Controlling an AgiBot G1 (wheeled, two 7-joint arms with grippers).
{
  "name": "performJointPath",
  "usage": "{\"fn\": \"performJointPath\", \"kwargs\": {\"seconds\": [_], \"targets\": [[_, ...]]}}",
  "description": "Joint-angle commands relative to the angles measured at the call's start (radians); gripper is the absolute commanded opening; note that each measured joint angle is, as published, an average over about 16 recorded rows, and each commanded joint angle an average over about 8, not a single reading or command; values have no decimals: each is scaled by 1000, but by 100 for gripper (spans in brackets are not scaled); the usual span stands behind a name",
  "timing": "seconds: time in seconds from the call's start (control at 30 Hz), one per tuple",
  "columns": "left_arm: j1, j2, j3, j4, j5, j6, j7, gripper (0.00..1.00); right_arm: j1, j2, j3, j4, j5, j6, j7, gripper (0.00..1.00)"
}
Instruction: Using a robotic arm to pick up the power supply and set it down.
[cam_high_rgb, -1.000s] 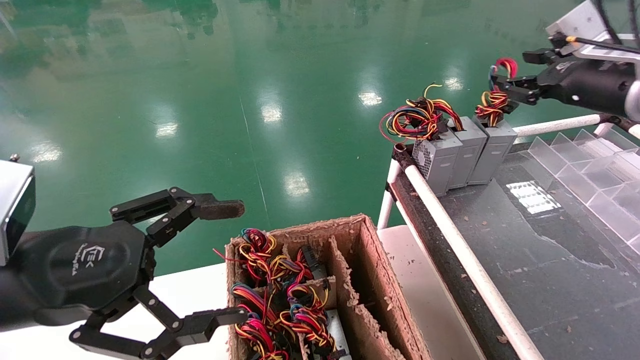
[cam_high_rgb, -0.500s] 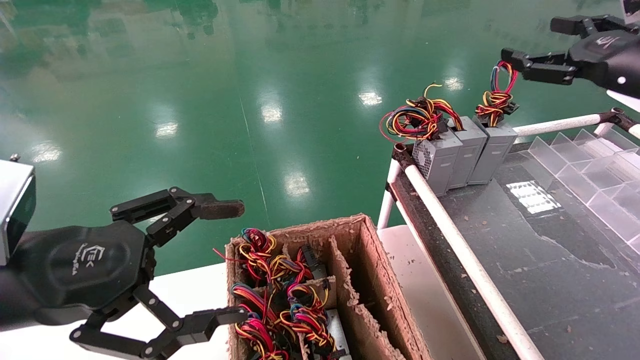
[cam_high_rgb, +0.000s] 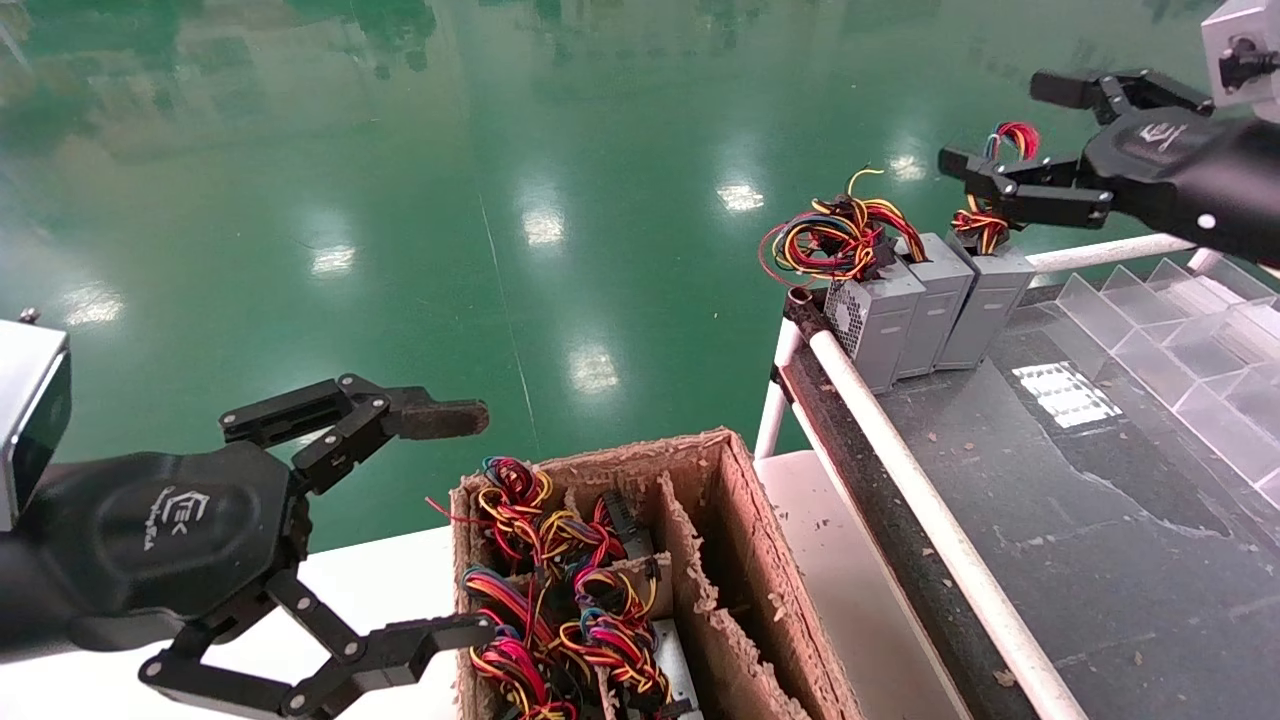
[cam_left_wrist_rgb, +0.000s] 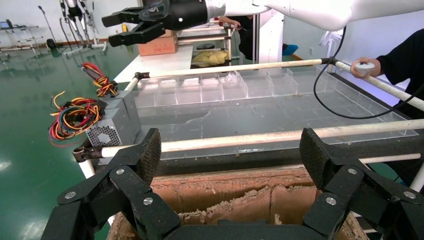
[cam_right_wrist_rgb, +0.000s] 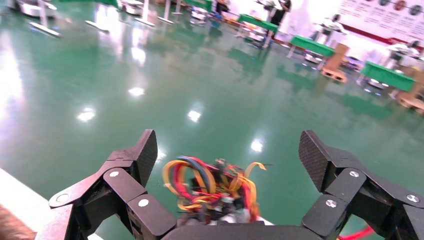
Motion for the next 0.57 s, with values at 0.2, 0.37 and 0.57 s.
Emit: {"fn": "performJointPath", "kwargs": {"seconds": [0.2,0.37,0.57], "targets": [[0,0,0,0,0,0,0,100,-90,34,11,127,73,-62,42,100],[0,0,0,0,0,0,0,100,-155,59,19,218,125,-106,73,100],[0,0,0,0,0,0,0,100,-213,81,26,299,172,-145,100,100]]}}
